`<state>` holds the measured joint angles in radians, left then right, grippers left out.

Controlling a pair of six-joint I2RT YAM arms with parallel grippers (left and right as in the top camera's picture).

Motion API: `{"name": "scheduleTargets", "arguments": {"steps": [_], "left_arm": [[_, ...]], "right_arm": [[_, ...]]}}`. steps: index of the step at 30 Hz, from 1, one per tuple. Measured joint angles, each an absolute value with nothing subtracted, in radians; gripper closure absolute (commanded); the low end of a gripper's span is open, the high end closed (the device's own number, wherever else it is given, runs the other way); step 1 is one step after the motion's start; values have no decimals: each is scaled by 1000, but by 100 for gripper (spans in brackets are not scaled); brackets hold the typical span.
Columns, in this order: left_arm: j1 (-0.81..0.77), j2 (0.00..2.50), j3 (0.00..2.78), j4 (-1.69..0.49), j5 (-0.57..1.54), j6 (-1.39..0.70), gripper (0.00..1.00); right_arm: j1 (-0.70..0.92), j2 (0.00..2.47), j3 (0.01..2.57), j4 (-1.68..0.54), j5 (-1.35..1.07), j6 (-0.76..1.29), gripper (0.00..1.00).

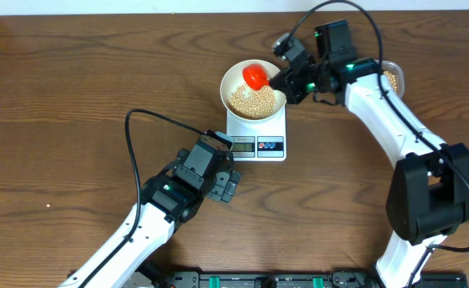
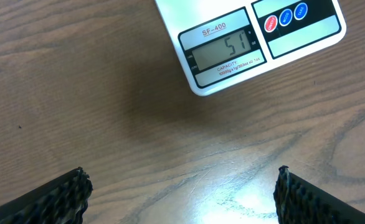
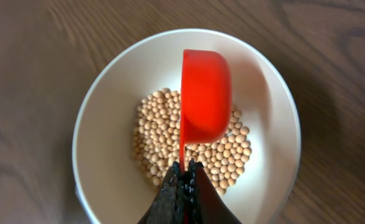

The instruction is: Scoop item into bowl and weigh 50g on scale

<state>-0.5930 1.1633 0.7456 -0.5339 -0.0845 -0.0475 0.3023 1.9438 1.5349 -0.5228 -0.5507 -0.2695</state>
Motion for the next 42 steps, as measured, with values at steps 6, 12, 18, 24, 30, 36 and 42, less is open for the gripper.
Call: {"name": "scheduleTargets", "arguments": {"steps": [6,12,18,24,30,36,42], "left_arm": [[-593,1163,746,-534,-84,-47,4],[-593,1163,746,-534,-84,-47,4],[-593,1163,746,-534,-84,-47,4],[-593,1163,746,-534,-84,-47,4],[-593,1163,746,-534,-84,-47,4],[-593,1163,746,-534,-84,-47,4],[-593,1163,746,-534,-84,-47,4]], "right_arm": [[366,1944,1535,-523,-435,-289,99],[404,1944,1535,-527,-386,-300,99],[414,1944,1535,-540,-373,-300,99],[430,1953,1535,-574,-369,-300,99],[442,1961,1535,-583,-373,-303,99],[445,1961,1537,-625,-389,-303,99],[443,1961,1537,-632,-443,-300,99]]}}
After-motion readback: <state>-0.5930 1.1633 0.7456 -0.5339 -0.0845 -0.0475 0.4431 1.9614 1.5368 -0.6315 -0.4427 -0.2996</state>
